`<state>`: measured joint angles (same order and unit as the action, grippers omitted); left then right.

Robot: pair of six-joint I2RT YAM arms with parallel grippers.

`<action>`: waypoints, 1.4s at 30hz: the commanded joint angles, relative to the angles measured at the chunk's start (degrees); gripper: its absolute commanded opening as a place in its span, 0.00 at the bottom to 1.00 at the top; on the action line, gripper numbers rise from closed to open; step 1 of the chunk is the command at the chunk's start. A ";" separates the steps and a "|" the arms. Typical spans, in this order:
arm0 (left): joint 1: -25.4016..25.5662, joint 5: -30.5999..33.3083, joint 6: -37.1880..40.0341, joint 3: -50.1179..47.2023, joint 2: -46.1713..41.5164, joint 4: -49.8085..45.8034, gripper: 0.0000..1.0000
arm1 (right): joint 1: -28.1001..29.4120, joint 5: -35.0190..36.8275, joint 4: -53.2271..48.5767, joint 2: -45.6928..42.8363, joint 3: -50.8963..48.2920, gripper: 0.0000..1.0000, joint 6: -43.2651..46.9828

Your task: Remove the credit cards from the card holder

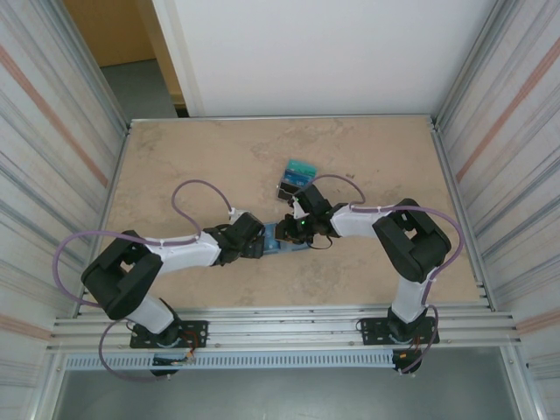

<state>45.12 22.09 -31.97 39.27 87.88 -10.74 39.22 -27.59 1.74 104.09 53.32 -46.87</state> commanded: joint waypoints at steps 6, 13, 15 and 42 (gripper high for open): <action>0.57 1.23 0.15 1.69 0.68 -2.55 0.99 | 0.14 -5.25 6.85 -0.33 -1.13 0.23 -2.16; 0.58 1.31 1.00 1.95 -0.98 -2.79 0.99 | 0.65 -6.06 10.29 1.96 -1.53 0.23 -3.47; 0.67 1.30 1.07 1.89 -1.08 -2.78 0.99 | 0.76 -6.03 10.68 2.47 -1.49 0.23 -3.72; 1.11 3.10 -0.90 3.01 -3.27 -5.74 0.99 | 2.53 -6.02 16.42 1.17 -4.60 0.20 -8.05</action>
<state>45.74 24.51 -31.75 41.04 86.41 -15.81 41.63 -31.81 15.05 106.89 49.71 -52.62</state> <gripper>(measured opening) 0.987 0.205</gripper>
